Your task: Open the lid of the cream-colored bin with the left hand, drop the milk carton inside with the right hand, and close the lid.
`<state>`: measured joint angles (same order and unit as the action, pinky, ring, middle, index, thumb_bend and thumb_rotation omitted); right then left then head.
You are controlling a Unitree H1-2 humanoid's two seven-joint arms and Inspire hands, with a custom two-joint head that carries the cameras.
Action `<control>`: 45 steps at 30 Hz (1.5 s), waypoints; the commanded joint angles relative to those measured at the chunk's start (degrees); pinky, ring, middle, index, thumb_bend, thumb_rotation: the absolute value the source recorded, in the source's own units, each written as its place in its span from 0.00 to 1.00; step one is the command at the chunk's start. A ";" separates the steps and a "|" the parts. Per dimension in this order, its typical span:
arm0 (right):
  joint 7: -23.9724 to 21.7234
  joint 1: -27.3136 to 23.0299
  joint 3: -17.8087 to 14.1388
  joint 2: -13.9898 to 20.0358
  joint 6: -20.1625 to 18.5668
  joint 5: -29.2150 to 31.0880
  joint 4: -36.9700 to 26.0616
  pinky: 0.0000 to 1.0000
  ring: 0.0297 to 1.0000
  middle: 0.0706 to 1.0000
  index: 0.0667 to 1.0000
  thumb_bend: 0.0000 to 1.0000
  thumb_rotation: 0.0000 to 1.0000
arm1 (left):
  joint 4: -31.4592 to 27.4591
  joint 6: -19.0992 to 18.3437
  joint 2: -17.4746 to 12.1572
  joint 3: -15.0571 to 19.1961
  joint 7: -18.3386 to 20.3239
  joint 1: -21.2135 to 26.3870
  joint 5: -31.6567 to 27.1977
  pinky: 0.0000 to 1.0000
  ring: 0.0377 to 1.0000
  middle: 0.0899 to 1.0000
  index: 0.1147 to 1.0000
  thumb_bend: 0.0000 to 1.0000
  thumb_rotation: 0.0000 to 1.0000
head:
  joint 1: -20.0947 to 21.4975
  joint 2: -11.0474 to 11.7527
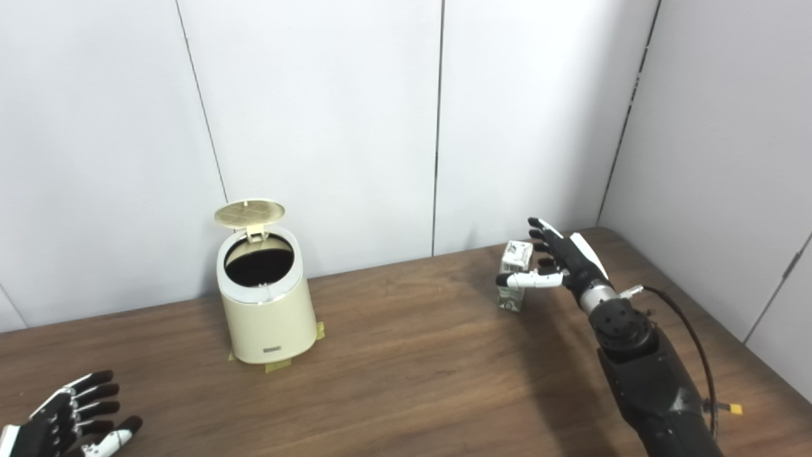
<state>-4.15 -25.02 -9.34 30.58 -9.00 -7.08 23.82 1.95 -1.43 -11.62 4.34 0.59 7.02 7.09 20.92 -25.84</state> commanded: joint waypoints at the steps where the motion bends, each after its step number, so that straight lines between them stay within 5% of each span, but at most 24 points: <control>1: 1.93 -2.34 -0.45 0.29 2.15 0.13 -1.31 0.81 0.88 0.89 0.89 0.84 0.17 | -2.15 0.69 -1.20 0.15 0.20 1.41 -0.01 0.62 0.68 0.71 0.72 0.65 0.01 | 0.06 -0.06; 17: 14.90 -7.39 1.80 -4.45 9.23 -4.31 11.20 0.62 0.68 0.72 0.73 0.78 0.04 | -1.25 2.33 -1.65 0.29 0.25 1.09 -0.37 0.60 0.65 0.70 0.72 0.66 0.00 | 0.21 -0.62; 22: 17.63 -8.45 2.01 -5.35 13.11 -3.86 14.68 0.46 0.54 0.62 0.66 0.78 0.03 | -2.11 1.31 -1.34 0.09 0.22 0.87 -0.13 0.62 0.66 0.71 0.73 0.66 0.00 | 0.02 -0.91; 24: 19.66 -8.86 1.89 -5.81 13.97 -4.09 15.95 0.41 0.47 0.55 0.62 0.75 0.01 | -2.25 1.17 -1.26 0.08 0.14 0.76 -0.05 0.62 0.67 0.71 0.73 0.66 0.00 | -0.19 -1.02; 25: 21.08 -9.19 1.86 -6.06 14.35 -4.33 16.95 0.38 0.43 0.47 0.55 0.62 0.00 | -2.33 1.05 -1.20 0.10 0.15 0.69 -0.11 0.62 0.67 0.71 0.73 0.66 0.00 | -0.24 -1.06; 28: 25.27 -9.58 2.24 -6.65 15.15 -5.72 18.57 0.32 0.35 0.40 0.49 0.54 0.00 | -2.00 1.64 -1.03 0.20 0.32 0.56 -0.83 0.61 0.67 0.71 0.73 0.67 0.00 | -0.55 -1.25; 36: 31.06 -8.84 2.63 -8.44 14.57 -7.95 17.02 0.32 0.36 0.40 0.49 0.53 0.00 | -2.13 1.78 -0.89 0.03 0.14 0.32 -0.90 0.61 0.66 0.70 0.72 0.66 0.00 | -0.96 -1.78; 45: 30.63 -7.55 3.85 -9.42 14.20 -9.95 7.71 0.32 0.36 0.40 0.49 0.53 0.00 | -1.56 1.72 -0.85 -0.34 0.53 0.20 -1.02 0.62 0.68 0.73 0.74 0.64 0.00 | -3.29 -1.77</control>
<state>26.26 -29.09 -5.47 20.11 3.40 -16.34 35.54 1.61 -1.13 -12.03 4.32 0.78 6.25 6.30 17.58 -27.60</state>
